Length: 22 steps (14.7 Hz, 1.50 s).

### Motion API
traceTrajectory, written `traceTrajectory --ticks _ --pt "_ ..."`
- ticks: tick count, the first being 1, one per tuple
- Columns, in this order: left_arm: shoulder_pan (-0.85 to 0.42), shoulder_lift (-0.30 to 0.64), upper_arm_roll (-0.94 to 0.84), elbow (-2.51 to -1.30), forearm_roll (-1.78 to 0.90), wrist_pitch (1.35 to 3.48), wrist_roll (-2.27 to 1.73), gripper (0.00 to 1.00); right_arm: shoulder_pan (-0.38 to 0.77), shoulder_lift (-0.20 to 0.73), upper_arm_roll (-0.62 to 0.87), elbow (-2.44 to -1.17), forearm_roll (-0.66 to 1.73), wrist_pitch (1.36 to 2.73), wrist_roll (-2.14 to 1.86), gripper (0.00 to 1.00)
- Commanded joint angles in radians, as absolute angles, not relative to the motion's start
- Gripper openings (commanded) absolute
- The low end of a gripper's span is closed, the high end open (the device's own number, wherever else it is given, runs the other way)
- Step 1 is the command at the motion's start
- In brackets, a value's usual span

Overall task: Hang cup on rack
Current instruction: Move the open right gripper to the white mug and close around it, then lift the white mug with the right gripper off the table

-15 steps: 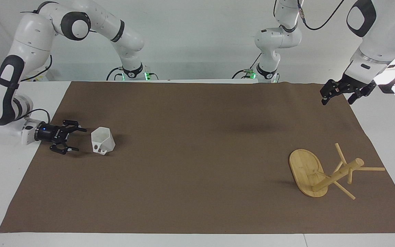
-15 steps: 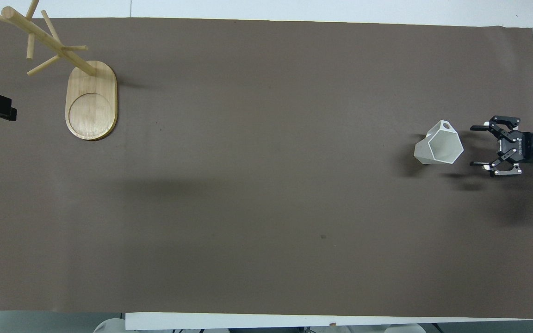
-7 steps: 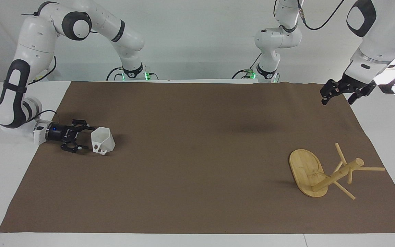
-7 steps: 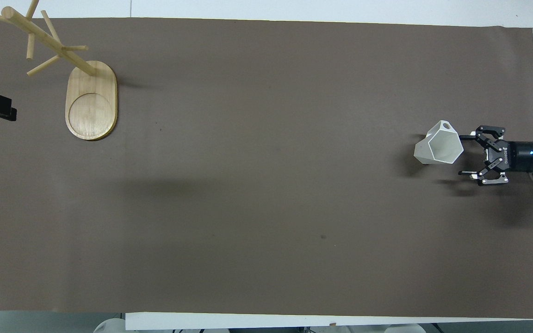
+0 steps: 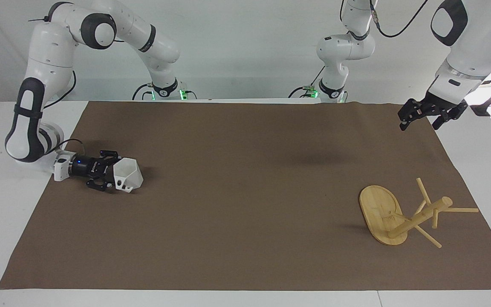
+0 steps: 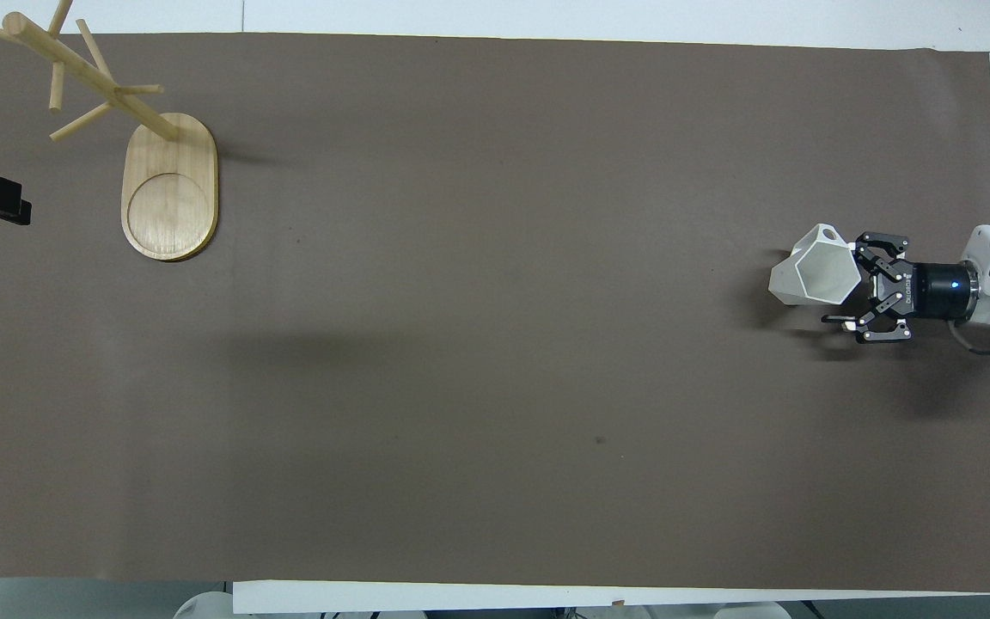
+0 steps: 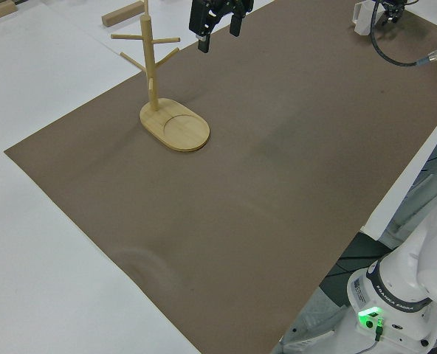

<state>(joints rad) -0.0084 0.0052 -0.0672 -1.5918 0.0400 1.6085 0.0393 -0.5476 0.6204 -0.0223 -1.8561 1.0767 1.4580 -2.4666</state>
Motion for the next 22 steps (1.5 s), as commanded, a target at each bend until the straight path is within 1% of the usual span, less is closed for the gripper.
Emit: traceTrajectory --ticks 1,4,6,13,15,17,22 --pt "-0.005 -0.015 -0.069 -1.608 0.052 1.595 0.052 1.0 -0.56 0.588 -0.018 -1.896 1.101 1.479 -2.482 1.0" --pt "-0.005 -0.015 -0.067 -1.608 0.052 1.597 0.052 1.0 -0.557 0.586 -0.018 -1.913 1.14 1.499 -2.476 1.0" --pt "-0.005 -0.015 -0.069 -1.608 0.052 1.595 0.052 1.0 -0.54 0.584 -0.017 -1.917 1.14 1.499 -2.477 1.0" --pt "-0.005 -0.017 -0.067 -1.608 0.052 1.583 0.052 1.0 -0.538 0.577 -0.017 -1.951 1.14 1.496 -2.488 1.0" --pt "0.003 -0.017 -0.066 -1.611 0.052 1.58 0.054 1.0 -0.537 0.577 -0.017 -1.954 1.15 1.496 -2.488 1.0" --pt "0.041 -0.02 -0.067 -1.609 0.052 1.58 0.051 1.0 -0.532 0.575 -0.017 -1.965 1.161 1.497 -2.505 1.0" --pt "0.054 -0.018 -0.067 -1.608 0.052 1.604 0.051 1.0 -0.511 0.574 -0.017 -1.967 1.189 1.497 -2.508 1.0"
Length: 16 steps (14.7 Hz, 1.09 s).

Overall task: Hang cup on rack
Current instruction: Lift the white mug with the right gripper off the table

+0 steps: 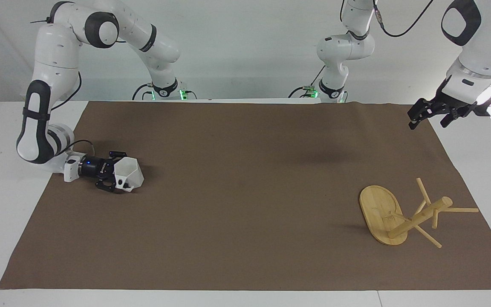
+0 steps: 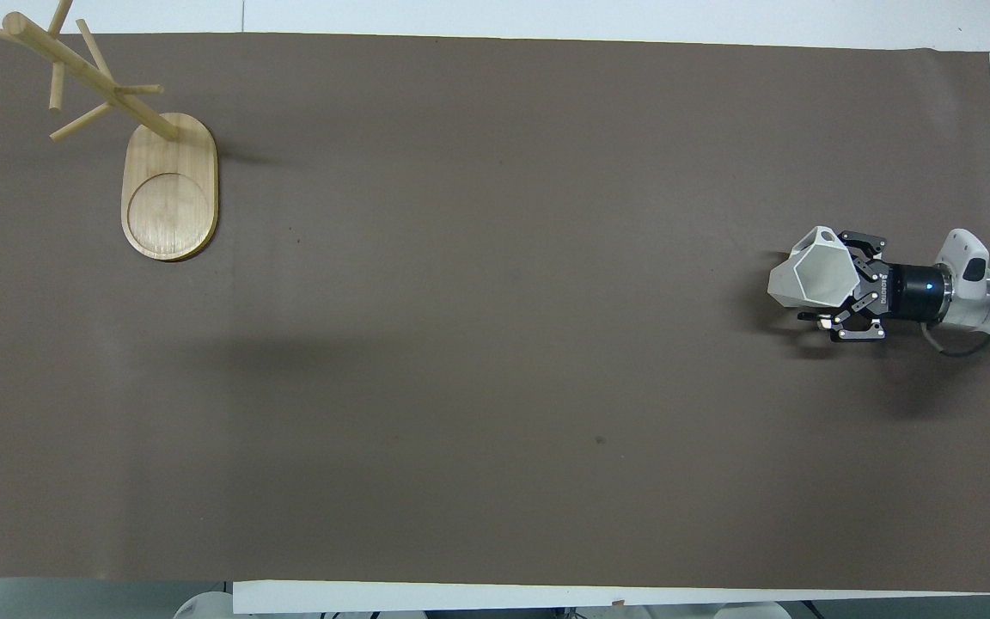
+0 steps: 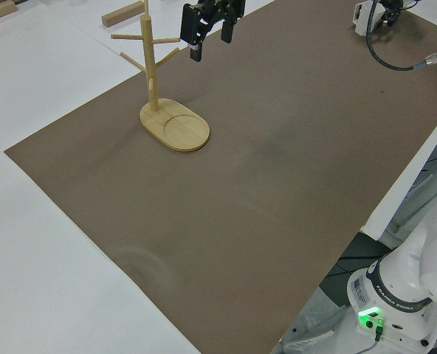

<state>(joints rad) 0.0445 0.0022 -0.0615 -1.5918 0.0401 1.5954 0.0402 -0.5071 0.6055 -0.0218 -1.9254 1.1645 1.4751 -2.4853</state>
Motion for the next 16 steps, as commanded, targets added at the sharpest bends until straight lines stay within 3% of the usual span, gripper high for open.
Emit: traceTrajectory --ticks 1,4,6,8,11,12,16 --pt "0.054 -0.018 -0.067 -1.608 0.052 1.614 0.051 1.0 -0.511 0.572 -0.017 -1.968 1.189 1.497 -2.513 1.0" --pt "0.052 -0.017 -0.067 -1.609 0.051 1.635 0.051 1.0 -0.499 0.571 -0.017 -1.985 1.19 1.499 -2.539 1.0" --pt "0.051 -0.017 -0.069 -1.609 0.049 1.631 0.055 1.0 -0.499 0.571 -0.017 -1.983 1.19 1.5 -2.537 0.93" --pt "0.04 -0.018 -0.069 -1.611 0.049 1.62 0.051 1.0 -0.497 0.571 -0.017 -1.977 1.189 1.505 -2.534 0.75" --pt "0.028 -0.018 -0.075 -1.612 0.049 1.623 0.007 1.0 -0.468 0.569 -0.015 -1.967 1.19 1.502 -2.531 0.29" --pt "0.022 -0.02 -0.077 -1.612 0.049 1.626 -0.02 1.0 -0.447 0.562 -0.015 -1.954 1.19 1.5 -2.52 0.24" --pt "0.021 -0.017 -0.075 -1.611 0.049 1.644 -0.023 1.0 -0.301 0.45 -0.015 -1.95 1.267 1.538 -2.321 0.24"
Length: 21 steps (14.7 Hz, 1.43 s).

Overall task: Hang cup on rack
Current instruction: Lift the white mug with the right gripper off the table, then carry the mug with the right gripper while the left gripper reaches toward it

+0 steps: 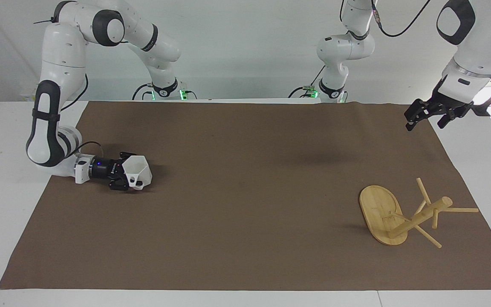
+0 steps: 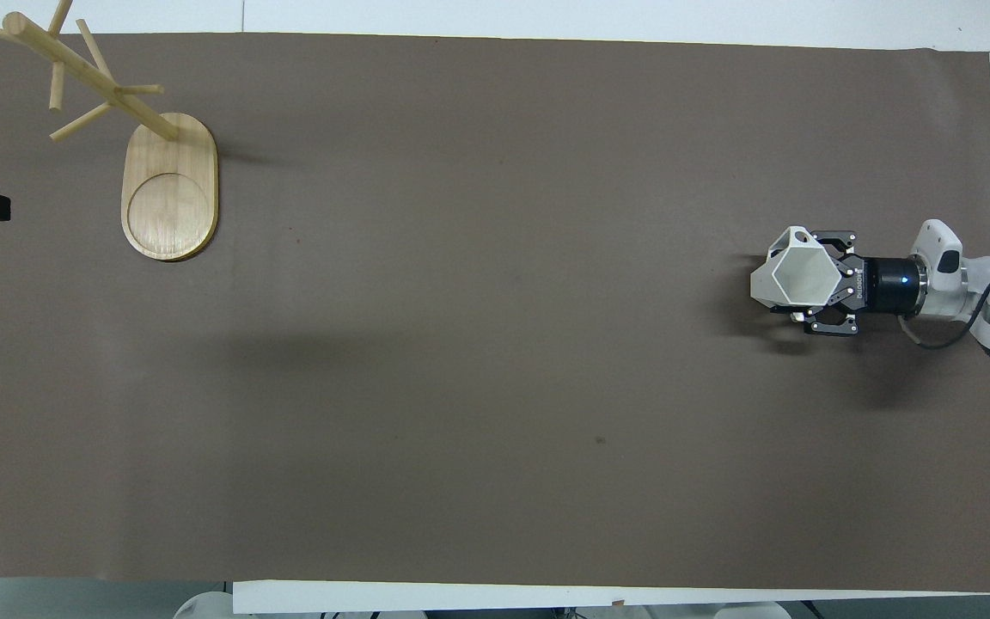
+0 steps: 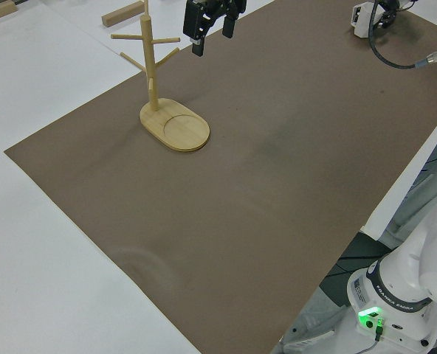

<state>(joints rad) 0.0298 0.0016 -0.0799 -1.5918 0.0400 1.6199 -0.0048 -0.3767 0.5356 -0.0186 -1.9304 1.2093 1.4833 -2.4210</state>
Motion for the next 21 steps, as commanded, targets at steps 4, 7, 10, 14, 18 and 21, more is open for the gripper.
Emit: traceTrajectory --ticks 4,7,10,14,18,21 --pt "0.029 -0.017 -0.077 -1.618 0.043 1.676 -0.082 1.0 -0.093 0.414 -0.015 -1.928 1.457 1.665 -2.223 0.25" --pt "-0.013 -0.021 -0.078 -1.649 0.006 1.723 -0.185 1.0 0.067 0.402 -0.015 -1.924 1.619 1.794 -2.172 0.26" --pt "-0.147 -0.017 -0.078 -1.644 0.006 1.752 -0.386 1.0 0.185 0.371 -0.015 -1.907 1.667 1.929 -2.108 0.26" --pt "-0.326 0.009 -0.078 -1.632 -0.011 1.821 -0.643 1.0 0.333 0.302 -0.015 -1.905 1.68 2.12 -2.01 0.27" --pt "-0.437 0.041 -0.078 -1.614 -0.1 1.847 -0.823 1.0 0.417 0.264 -0.015 -1.911 1.738 2.239 -1.979 0.27" --pt "-0.481 0.072 -0.078 -1.605 -0.12 1.943 -0.907 1.0 0.448 0.262 -0.015 -1.916 1.784 2.269 -1.98 0.27"
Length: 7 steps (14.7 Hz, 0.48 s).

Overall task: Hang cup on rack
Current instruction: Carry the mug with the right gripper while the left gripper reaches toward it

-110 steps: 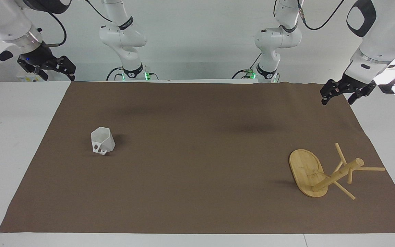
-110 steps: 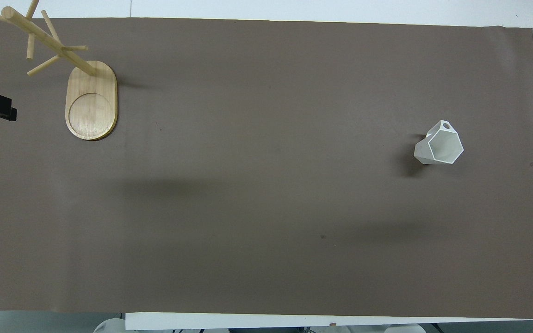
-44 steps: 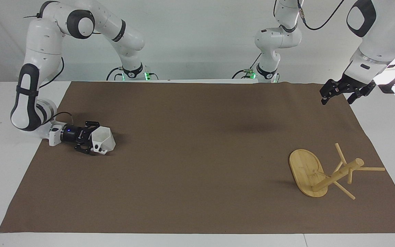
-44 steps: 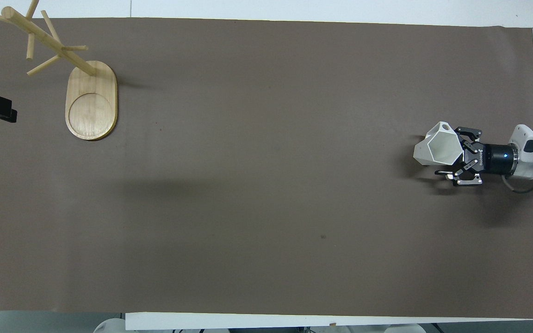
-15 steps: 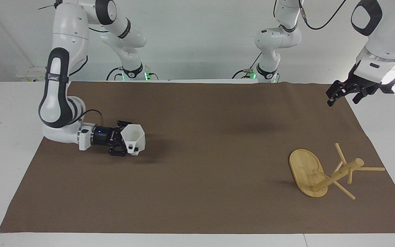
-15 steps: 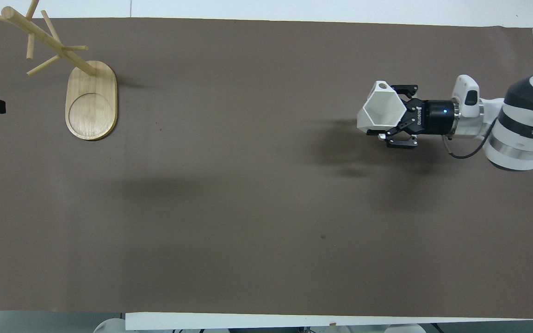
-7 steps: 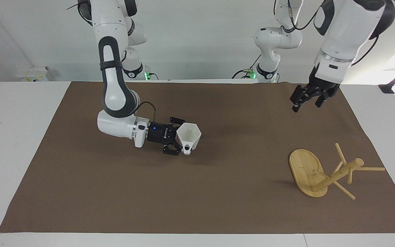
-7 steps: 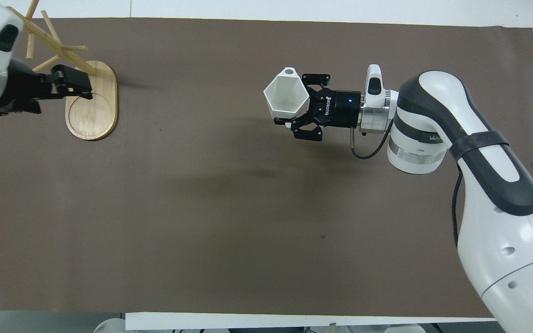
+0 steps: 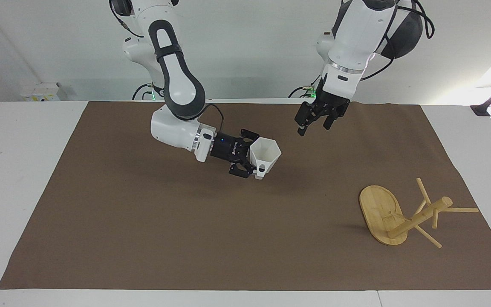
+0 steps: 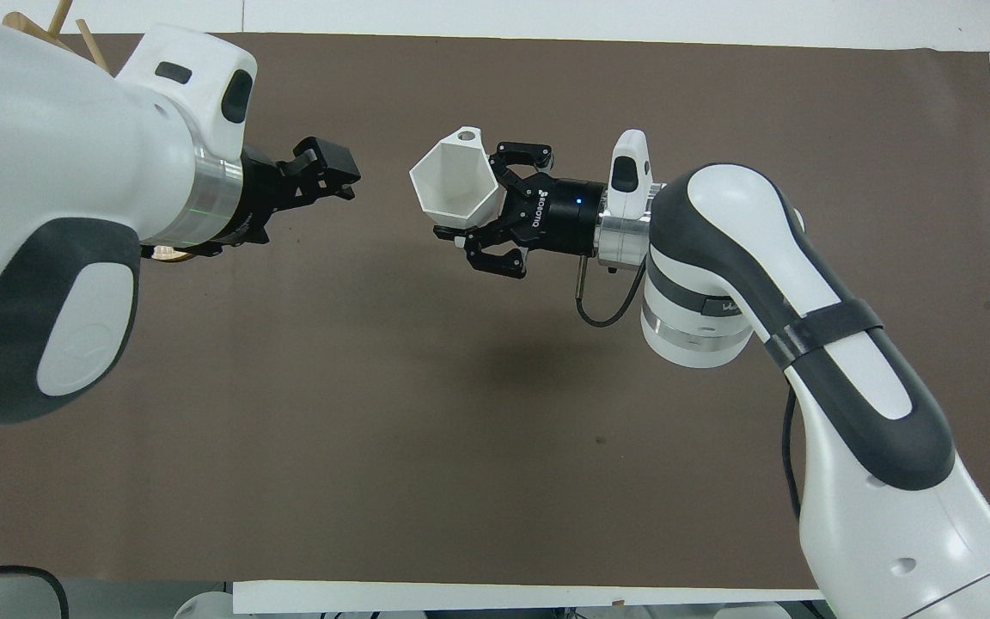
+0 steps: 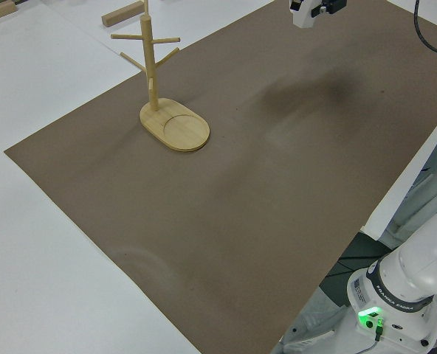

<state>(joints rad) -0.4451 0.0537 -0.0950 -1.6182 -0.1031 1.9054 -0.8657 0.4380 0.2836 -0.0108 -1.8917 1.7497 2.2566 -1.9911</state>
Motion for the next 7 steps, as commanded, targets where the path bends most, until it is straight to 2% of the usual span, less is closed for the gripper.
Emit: traceTrajectory --ticks 1,5,7 --pt "-0.491 0.099 -0.078 -1.598 -0.121 1.957 -0.922 1.0 0.457 0.262 -0.015 -1.916 1.79 2.282 -1.986 0.27" --pt "-0.518 0.167 -0.077 -1.569 -0.123 1.973 -0.982 1.0 0.477 0.261 -0.015 -1.93 1.85 2.304 -2.023 0.27" --pt "-0.523 0.175 -0.077 -1.572 -0.123 1.973 -0.983 0.95 0.48 0.261 -0.015 -1.928 1.853 2.313 -2.025 0.27"
